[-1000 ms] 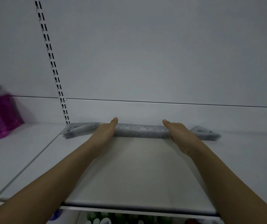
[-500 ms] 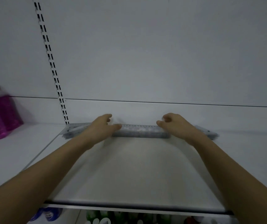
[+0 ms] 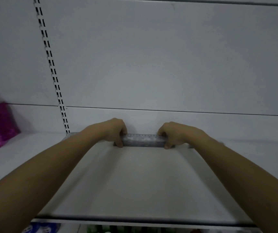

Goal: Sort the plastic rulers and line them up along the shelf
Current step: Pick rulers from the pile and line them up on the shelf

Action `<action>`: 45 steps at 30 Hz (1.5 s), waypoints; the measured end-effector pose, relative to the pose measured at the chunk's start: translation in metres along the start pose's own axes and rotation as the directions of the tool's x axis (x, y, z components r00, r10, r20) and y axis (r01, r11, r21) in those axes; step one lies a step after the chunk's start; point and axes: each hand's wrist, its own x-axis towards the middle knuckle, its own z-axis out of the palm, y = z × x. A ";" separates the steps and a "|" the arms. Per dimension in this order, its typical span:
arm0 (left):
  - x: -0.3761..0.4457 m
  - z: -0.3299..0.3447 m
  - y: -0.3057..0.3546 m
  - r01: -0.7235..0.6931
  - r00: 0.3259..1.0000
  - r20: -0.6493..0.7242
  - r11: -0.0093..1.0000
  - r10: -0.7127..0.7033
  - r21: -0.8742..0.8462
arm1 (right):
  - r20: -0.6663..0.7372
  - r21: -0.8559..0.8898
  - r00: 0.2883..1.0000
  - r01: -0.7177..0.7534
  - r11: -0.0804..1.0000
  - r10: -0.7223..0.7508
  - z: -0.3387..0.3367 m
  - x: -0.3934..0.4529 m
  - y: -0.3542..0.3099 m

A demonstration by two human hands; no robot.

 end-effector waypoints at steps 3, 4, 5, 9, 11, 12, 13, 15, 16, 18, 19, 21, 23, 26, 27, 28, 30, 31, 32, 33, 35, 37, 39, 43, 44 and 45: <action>0.001 -0.002 0.002 -0.010 0.999 0.032 1.000 0.010 0.020 | 0.025 0.012 1.000 -0.017 1.000 0.017 -0.002 -0.002 0.000; 0.002 -0.002 0.002 -0.013 0.999 0.042 1.000 0.012 0.023 | 0.037 0.011 0.999 -0.029 1.000 0.029 -0.003 -0.003 0.001; 0.003 -0.001 0.002 -0.017 0.999 0.046 0.999 0.016 0.029 | 0.045 0.007 0.998 -0.037 0.999 0.037 -0.003 -0.003 0.001; 0.005 -0.001 0.001 -0.031 0.999 0.045 0.998 0.028 0.060 | 0.044 -0.015 0.998 -0.044 0.999 0.045 -0.004 -0.001 0.001; 0.006 -0.002 0.002 -0.020 0.998 0.055 0.998 0.016 0.066 | 0.045 -0.012 0.997 -0.060 0.998 0.060 -0.004 -0.001 0.001; 0.006 -0.002 0.002 -0.014 0.998 0.057 0.998 0.011 0.067 | 0.044 -0.011 0.997 -0.068 0.998 0.068 -0.004 -0.002 0.001; 0.006 -0.002 0.002 -0.012 0.998 0.056 0.998 0.008 0.065 | 0.044 -0.011 0.996 -0.073 0.997 0.074 -0.004 -0.002 0.001; 0.005 -0.001 0.003 -0.009 0.999 0.045 0.998 0.006 0.058 | 0.045 -0.006 0.995 -0.084 0.996 0.084 -0.004 -0.003 0.000; 0.005 0.000 0.004 -0.004 0.999 0.042 0.999 0.002 0.053 | 0.046 0.001 0.995 -0.087 0.996 0.087 -0.004 -0.004 0.000; 0.003 0.000 0.004 0.010 0.999 0.040 0.999 -0.012 0.034 | 0.047 0.015 0.995 -0.088 0.996 0.087 -0.003 -0.005 0.000; 0.002 0.000 0.003 0.019 0.999 0.047 1.000 -0.020 0.022 | 0.047 0.024 0.995 -0.091 0.996 0.090 -0.002 -0.006 0.000; 0.000 0.003 0.000 0.057 0.997 0.049 0.997 -0.055 -0.044 | 0.052 0.075 0.993 -0.110 0.991 0.106 -0.001 -0.009 0.002; -0.006 0.010 -0.001 0.123 0.992 0.011 0.961 -0.124 -0.247 | 0.036 0.225 0.990 -0.144 0.964 0.139 0.002 -0.016 0.004; -0.017 0.026 0.005 0.200 0.952 -0.044 0.722 -0.304 -0.663 | -0.080 0.570 0.959 -0.180 0.802 0.272 0.010 -0.029 0.000; -0.019 0.032 0.007 0.208 0.928 -0.050 0.625 -0.368 -0.752 | -0.090 0.674 0.939 -0.189 0.715 0.333 0.015 -0.031 -0.003; -0.020 0.037 0.009 0.212 0.903 -0.050 0.543 -0.427 -0.812 | -0.075 0.749 0.919 -0.204 0.630 0.387 0.019 -0.032 -0.007; -0.020 0.045 0.011 0.215 0.863 -0.019 0.401 -0.505 -0.890 | -0.017 0.841 0.878 -0.246 0.481 0.479 0.025 -0.031 -0.014; -0.019 0.047 0.011 0.211 0.852 -0.002 0.346 -0.524 -0.914 | 0.008 0.871 0.854 -0.261 0.415 0.520 0.027 -0.030 -0.017; -0.018 0.048 0.011 0.203 0.845 0.012 0.300 -0.534 -0.932 | 0.030 0.895 0.833 -0.268 0.357 0.552 0.028 -0.029 -0.019; -0.019 0.049 0.011 0.195 0.840 0.024 0.260 -0.542 -0.946 | 0.041 0.912 0.818 -0.265 0.313 0.573 0.030 -0.027 -0.019; -0.022 0.048 0.013 0.174 0.838 0.038 0.201 -0.544 -0.964 | 0.040 0.929 0.809 -0.246 0.276 0.587 0.032 -0.025 -0.020; -0.024 0.049 0.013 0.164 0.844 0.049 0.170 -0.534 -0.972 | 0.036 0.938 0.808 -0.230 0.259 0.588 0.034 -0.025 -0.020; -0.025 0.050 0.013 0.159 0.850 0.054 0.158 -0.524 -0.975 | 0.034 0.946 0.810 -0.215 0.243 0.585 0.034 -0.025 -0.021; -0.029 0.049 0.014 0.154 0.852 0.049 0.159 -0.521 -0.975 | 0.052 0.939 0.819 -0.234 0.251 0.571 0.031 -0.028 -0.026; -0.031 0.048 0.016 0.164 0.851 0.040 0.193 -0.523 -0.967 | 0.061 0.930 0.818 -0.255 0.266 0.572 0.028 -0.029 -0.028; -0.036 0.047 0.017 0.166 0.853 0.017 0.240 -0.522 -0.956 | 0.052 0.913 0.813 -0.275 0.302 0.580 0.026 -0.030 -0.030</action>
